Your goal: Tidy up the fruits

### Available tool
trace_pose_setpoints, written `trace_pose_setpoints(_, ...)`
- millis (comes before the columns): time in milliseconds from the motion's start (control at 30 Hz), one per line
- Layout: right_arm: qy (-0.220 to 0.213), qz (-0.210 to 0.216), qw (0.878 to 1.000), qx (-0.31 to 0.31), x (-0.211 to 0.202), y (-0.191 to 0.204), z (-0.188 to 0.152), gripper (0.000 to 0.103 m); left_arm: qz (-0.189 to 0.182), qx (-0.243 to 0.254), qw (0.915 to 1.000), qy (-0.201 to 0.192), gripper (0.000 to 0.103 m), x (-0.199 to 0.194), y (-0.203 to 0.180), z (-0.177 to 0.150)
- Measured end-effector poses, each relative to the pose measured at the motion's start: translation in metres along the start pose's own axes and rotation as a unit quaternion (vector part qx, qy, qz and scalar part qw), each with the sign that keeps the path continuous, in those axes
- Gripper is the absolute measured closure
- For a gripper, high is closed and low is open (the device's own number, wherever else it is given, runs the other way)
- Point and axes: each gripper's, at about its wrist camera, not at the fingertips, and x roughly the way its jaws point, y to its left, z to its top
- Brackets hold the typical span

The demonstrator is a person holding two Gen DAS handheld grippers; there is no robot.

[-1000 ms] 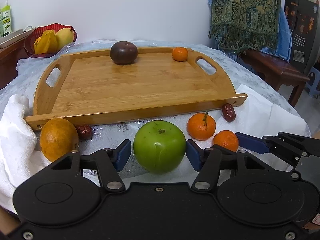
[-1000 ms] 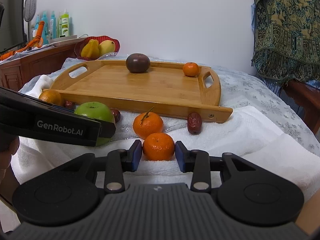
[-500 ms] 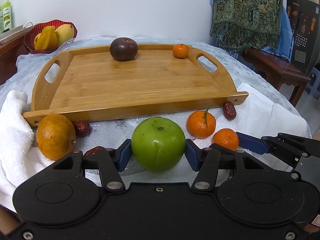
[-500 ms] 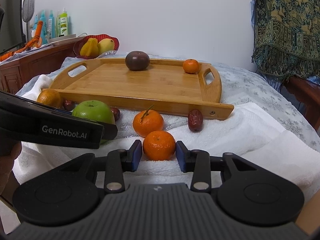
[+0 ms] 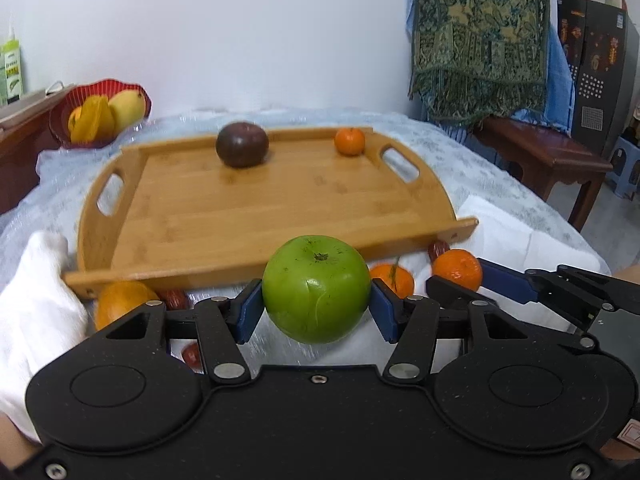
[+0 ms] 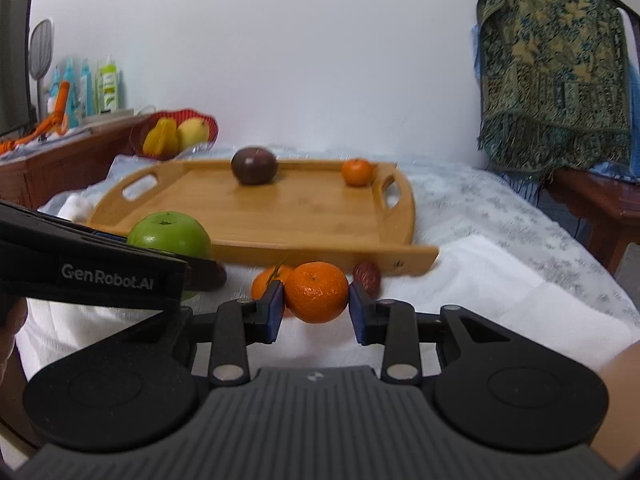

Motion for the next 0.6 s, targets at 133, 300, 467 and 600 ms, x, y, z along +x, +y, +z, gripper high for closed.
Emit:
trace_pose_setpoints(133,-0.019,-0.004,1.0,0.008,0.002,-0.005,0.013,0.063,0.007,-0.003,0.9999,-0.015,0.049,0.0,0.007,0.014)
trace_pose_setpoints(300,-0.031,-0.002,0.999,0.015,0.011,-0.012,0.031,0.063,0.01,-0.019,0.9995,-0.022,0.049,0.007,0.022,0.032)
trace_pose_setpoints(467,-0.041,0.0,0.999,0.015,0.024,-0.016,0.051,0.063,0.014,-0.02,0.9993,-0.027,0.049,0.02,0.034,0.051)
trace_pose_setpoints(600,-0.043,0.005,0.999,0.013,0.04,-0.02,0.071,0.063,0.005,-0.044,0.9989,-0.015,0.049,0.037,0.047,0.067)
